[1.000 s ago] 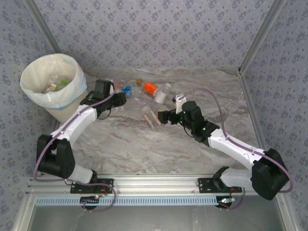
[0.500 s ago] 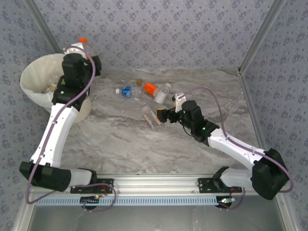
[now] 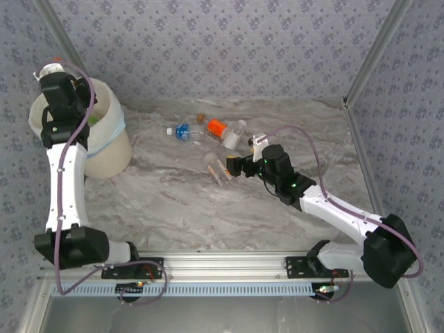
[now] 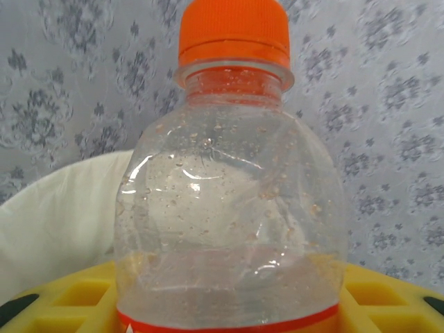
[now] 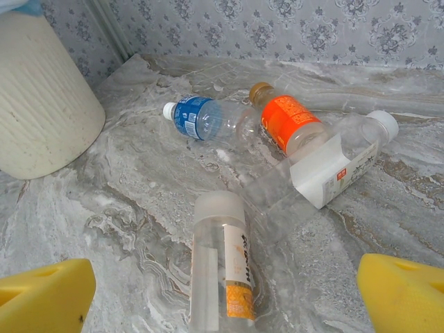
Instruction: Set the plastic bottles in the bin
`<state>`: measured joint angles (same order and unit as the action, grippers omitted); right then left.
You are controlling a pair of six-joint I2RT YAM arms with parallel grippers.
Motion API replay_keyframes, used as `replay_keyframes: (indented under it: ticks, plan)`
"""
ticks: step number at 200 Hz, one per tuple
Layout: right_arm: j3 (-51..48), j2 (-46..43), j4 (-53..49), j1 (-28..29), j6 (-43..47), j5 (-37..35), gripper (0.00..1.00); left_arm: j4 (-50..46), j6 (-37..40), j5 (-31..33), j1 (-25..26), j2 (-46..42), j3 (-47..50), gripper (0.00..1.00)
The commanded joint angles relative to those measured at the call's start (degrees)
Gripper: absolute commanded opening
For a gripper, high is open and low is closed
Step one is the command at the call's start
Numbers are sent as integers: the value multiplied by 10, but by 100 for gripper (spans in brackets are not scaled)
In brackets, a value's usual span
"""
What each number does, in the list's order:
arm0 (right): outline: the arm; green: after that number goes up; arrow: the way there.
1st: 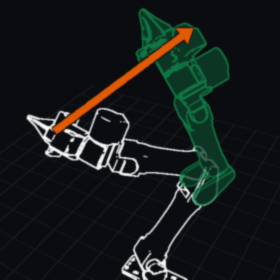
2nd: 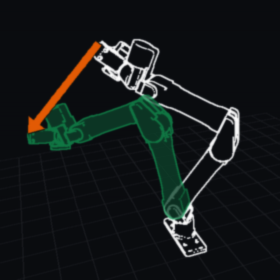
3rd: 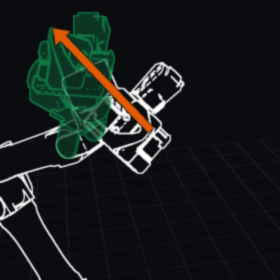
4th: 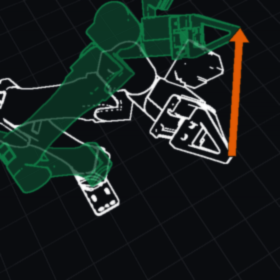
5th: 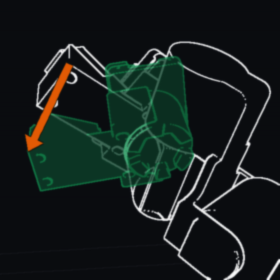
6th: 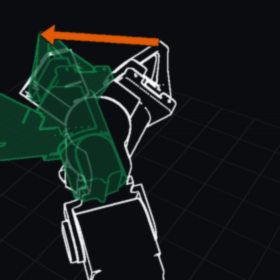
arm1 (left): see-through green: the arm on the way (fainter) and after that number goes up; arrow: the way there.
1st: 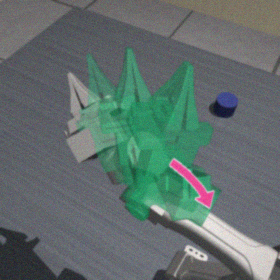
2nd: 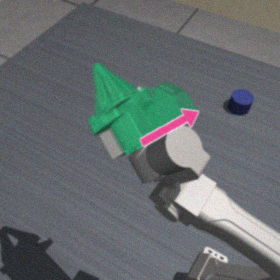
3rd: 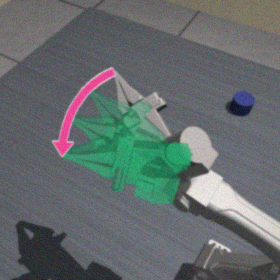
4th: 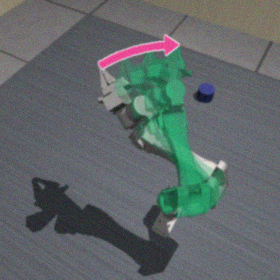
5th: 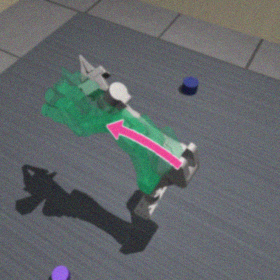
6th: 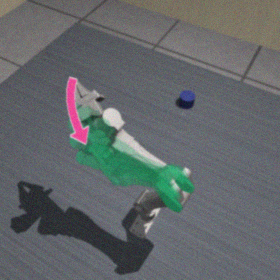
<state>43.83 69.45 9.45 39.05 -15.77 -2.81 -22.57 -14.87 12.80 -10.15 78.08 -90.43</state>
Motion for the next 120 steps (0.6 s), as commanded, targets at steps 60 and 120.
replay_keyframes:
  ticks: [60,120]
  plan:
    - [16,2,-13,8,8,-11,99,-67,-65,-56,-25,101,-74,73]
    - [21,33,-54,8,28,-15,100,-96,-102,-152,-25,111,-98,94]
